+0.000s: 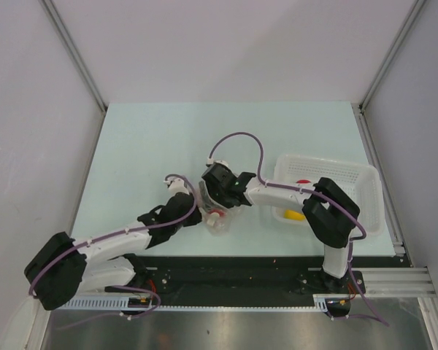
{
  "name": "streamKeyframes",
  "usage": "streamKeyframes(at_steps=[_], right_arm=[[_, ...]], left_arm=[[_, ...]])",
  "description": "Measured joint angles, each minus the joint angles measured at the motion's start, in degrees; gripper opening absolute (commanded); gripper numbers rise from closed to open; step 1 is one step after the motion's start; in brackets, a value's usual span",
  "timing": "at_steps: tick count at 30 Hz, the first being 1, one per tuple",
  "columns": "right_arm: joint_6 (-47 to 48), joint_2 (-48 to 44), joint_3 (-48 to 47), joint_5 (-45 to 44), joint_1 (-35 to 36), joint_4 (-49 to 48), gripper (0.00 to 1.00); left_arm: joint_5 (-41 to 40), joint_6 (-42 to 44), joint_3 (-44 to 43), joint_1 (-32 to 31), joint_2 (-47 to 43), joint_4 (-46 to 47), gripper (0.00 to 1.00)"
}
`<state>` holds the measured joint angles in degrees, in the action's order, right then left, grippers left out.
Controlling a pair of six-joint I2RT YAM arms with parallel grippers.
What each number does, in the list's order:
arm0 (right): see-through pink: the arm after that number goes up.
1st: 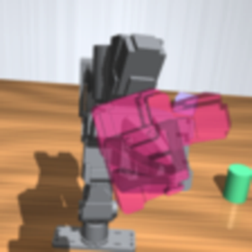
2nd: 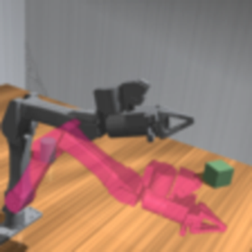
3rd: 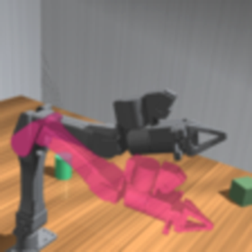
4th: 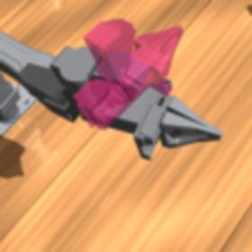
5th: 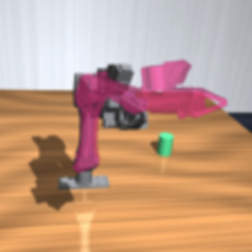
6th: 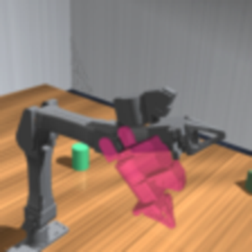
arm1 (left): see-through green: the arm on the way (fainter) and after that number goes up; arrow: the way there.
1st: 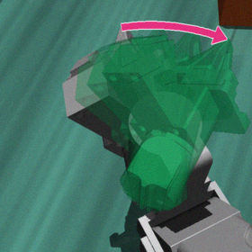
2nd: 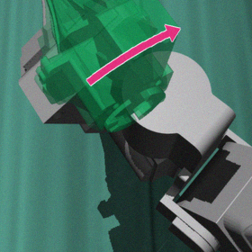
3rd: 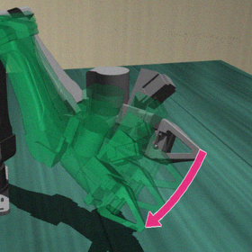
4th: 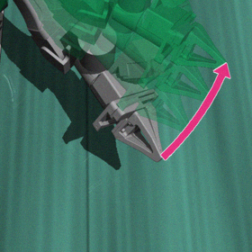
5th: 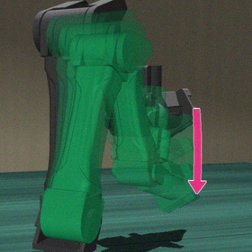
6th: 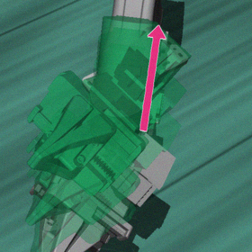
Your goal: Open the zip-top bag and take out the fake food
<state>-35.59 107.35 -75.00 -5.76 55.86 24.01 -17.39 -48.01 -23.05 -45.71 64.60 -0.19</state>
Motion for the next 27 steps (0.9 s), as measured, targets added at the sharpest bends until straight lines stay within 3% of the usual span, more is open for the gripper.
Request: streamKeyframes(at_steps=[1, 4, 7, 12, 17, 21, 27], right_arm=[[0.07, -0.13, 0.0, -0.17, 0.0, 0.04, 0.36], [0.0, -1.77, 0.44, -1.44, -0.35, 1.62, 0.33], [-1.33, -6.05, 2.08, -0.42, -1.7, 1.97, 0.3], [-6.05, -13.49, 3.54, 4.52, -5.44, -0.09, 0.24], [-11.06, -16.02, 6.67, 10.45, -8.26, -4.46, 0.22], [-12.74, -16.06, 7.61, 12.61, -8.24, -4.79, 0.2], [-11.54, -17.9, 4.22, 7.5, -4.96, 1.51, 0.21]], left_arm=[[0.15, 0.11, 0.02, 0.0, -0.79, -0.44, 0.51], [0.83, 0.04, 1.14, 0.17, -7.37, -3.1, 0.72], [3.02, 0.0, 4.0, 0.22, -17.33, -3.72, 0.81], [9.53, 0.57, 7.56, 0.22, -27.36, -1.57, 0.89], [16.22, 1.68, 7.61, 0.22, -23.45, 1.36, 0.95], [19.56, 1.7, 7.63, 0.22, -19.61, 2.47, 0.91], [21.77, 1.51, 9.03, 0.22, -24.81, 3.04, 0.9]])
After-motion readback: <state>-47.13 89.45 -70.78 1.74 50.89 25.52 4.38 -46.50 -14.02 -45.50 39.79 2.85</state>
